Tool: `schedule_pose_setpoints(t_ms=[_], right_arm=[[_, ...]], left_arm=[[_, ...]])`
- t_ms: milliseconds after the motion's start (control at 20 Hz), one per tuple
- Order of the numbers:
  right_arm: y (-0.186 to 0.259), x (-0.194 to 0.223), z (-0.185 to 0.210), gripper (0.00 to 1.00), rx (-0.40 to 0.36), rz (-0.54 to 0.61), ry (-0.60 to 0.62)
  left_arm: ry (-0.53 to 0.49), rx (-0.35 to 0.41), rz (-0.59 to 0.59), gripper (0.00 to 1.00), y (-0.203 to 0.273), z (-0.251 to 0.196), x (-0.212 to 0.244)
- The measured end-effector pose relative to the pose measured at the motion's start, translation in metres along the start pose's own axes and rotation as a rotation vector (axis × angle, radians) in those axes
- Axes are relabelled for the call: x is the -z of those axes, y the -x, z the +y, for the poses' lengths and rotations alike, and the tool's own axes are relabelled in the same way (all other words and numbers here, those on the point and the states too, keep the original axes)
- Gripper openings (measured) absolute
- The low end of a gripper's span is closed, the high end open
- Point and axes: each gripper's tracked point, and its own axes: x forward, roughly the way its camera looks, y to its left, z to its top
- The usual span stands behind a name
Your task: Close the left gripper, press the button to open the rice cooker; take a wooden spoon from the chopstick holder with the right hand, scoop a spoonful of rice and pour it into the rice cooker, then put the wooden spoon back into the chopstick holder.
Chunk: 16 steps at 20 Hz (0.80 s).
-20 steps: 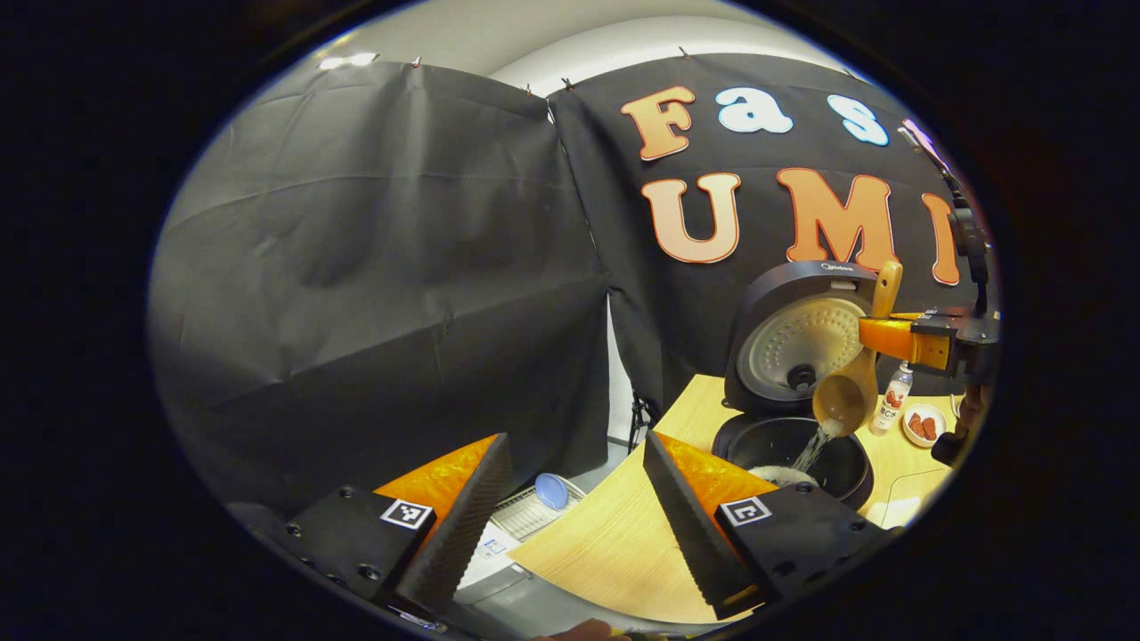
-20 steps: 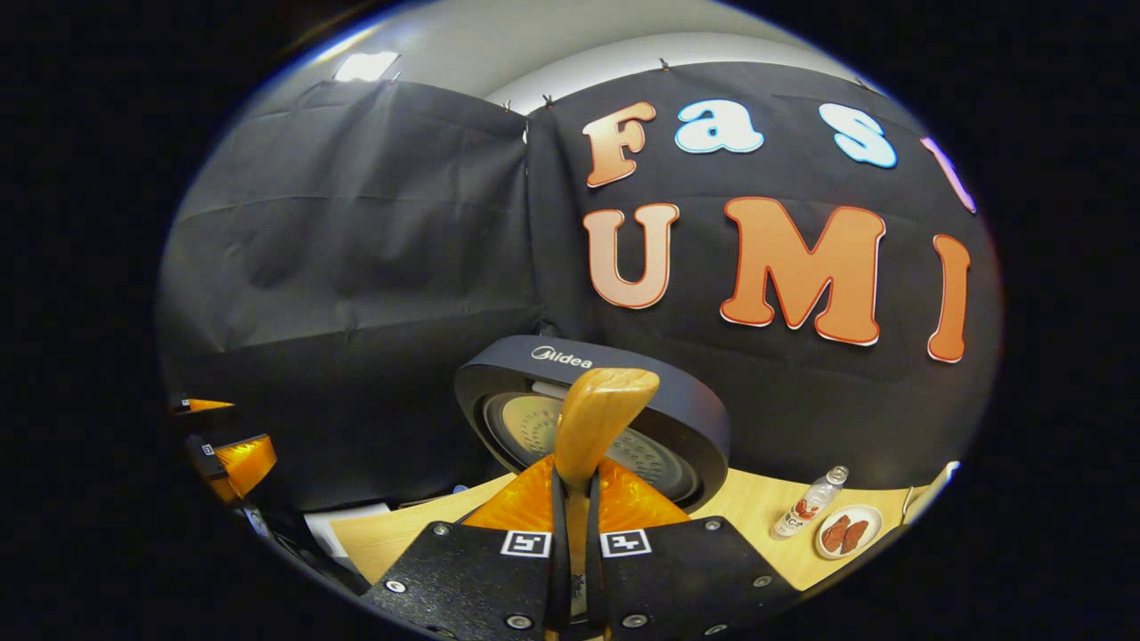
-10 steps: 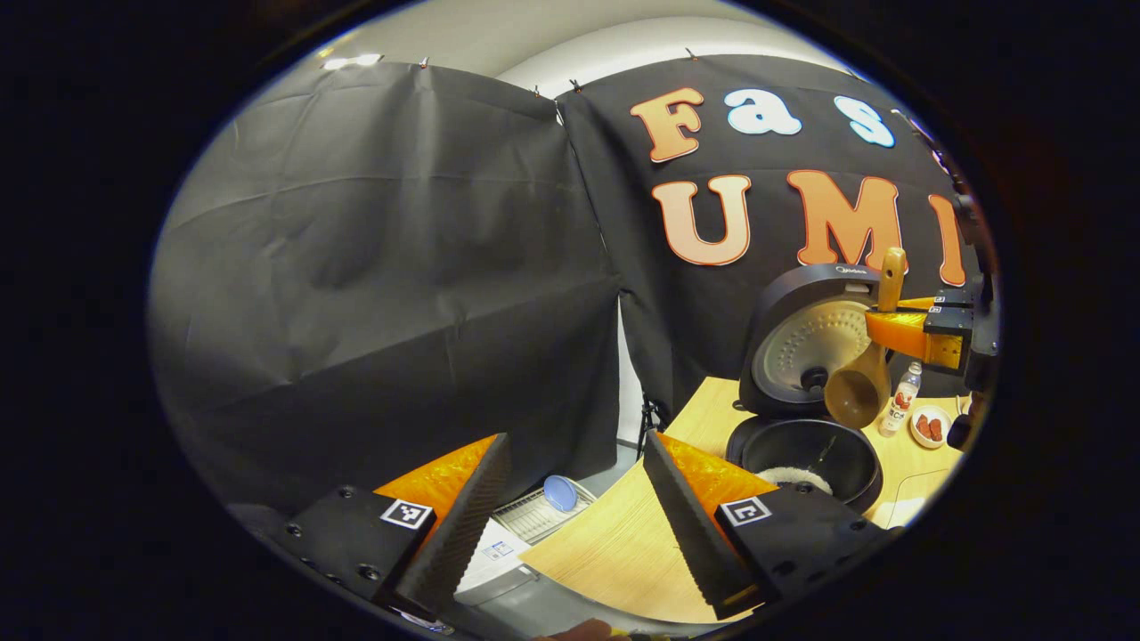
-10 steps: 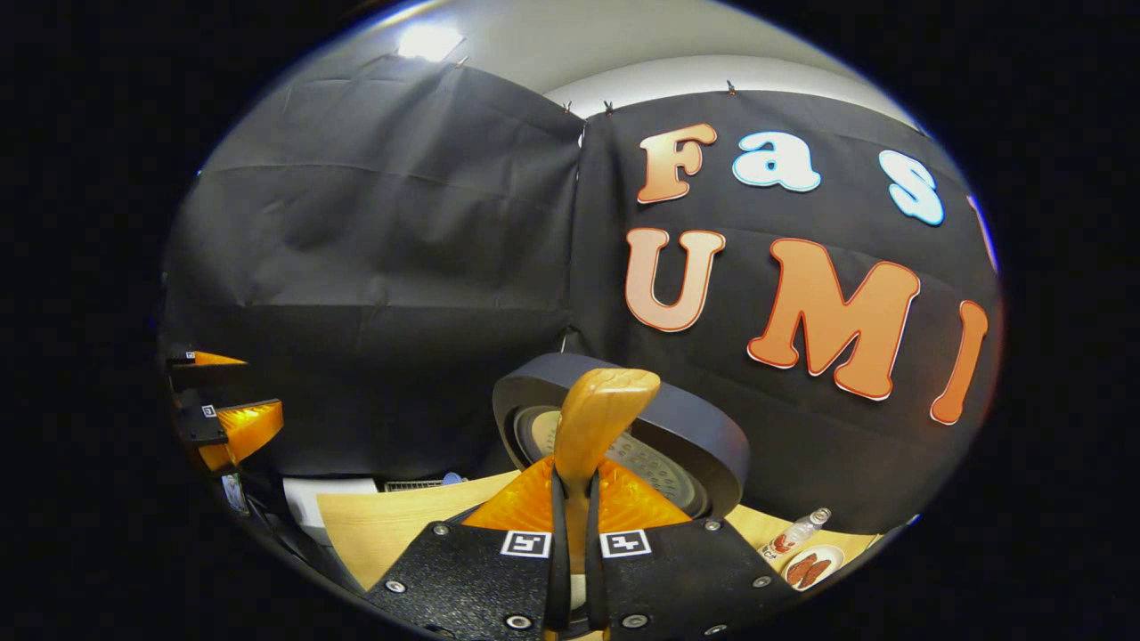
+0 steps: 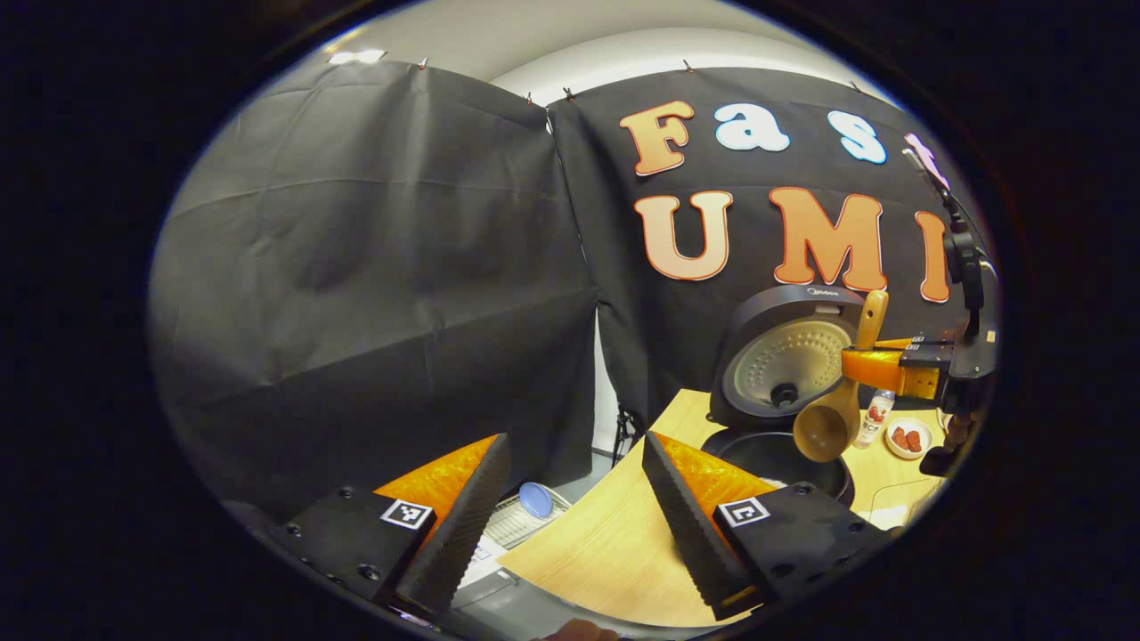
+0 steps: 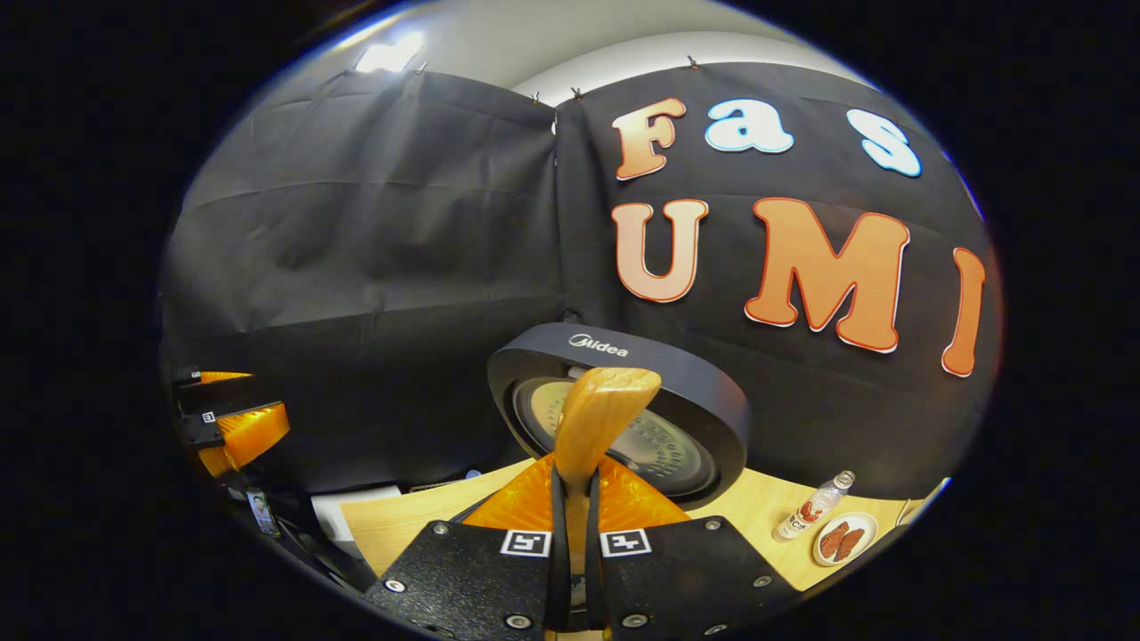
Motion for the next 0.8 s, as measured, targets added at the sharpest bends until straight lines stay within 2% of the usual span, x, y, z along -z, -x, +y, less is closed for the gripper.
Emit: schedule_pose_setpoints(t_ms=[150, 200, 300, 400, 450, 550, 650, 750, 800], right_arm=[[0.012, 0.005, -0.016, 0.06, 0.026, 0.008, -0.043], [0.017, 0.01, -0.023, 0.06, 0.035, 0.013, -0.061], [0.03, 0.014, -0.039, 0.06, 0.064, 0.017, -0.086], [0.045, 0.028, -0.062, 0.06, 0.113, 0.039, -0.103], [0.053, 0.036, -0.074, 0.06, 0.134, 0.051, -0.119], [0.07, 0.044, -0.096, 0.06, 0.171, 0.054, -0.153], [0.089, 0.05, -0.116, 0.06, 0.206, 0.057, -0.189], [0.112, 0.066, -0.142, 0.06, 0.26, 0.065, -0.224], [0.124, 0.073, -0.154, 0.06, 0.291, 0.071, -0.238]], left_arm=[[-0.005, -0.004, -0.018, 1.0, 0.002, -0.008, -0.005], [-0.005, 0.0, -0.016, 0.96, 0.002, -0.012, -0.005], [-0.013, -0.012, 0.012, 1.0, 0.002, -0.018, 0.0], [0.005, 0.007, 0.024, 0.96, 0.003, -0.034, 0.001], [0.002, 0.019, 0.033, 1.0, 0.005, -0.043, 0.001], [-0.014, 0.041, 0.035, 1.0, 0.007, -0.06, 0.002], [-0.029, 0.031, 0.057, 1.0, 0.005, -0.072, 0.008], [-0.005, 0.058, 0.088, 0.96, 0.006, -0.09, 0.011], [0.004, 0.07, 0.096, 1.0, 0.004, -0.096, 0.011]])
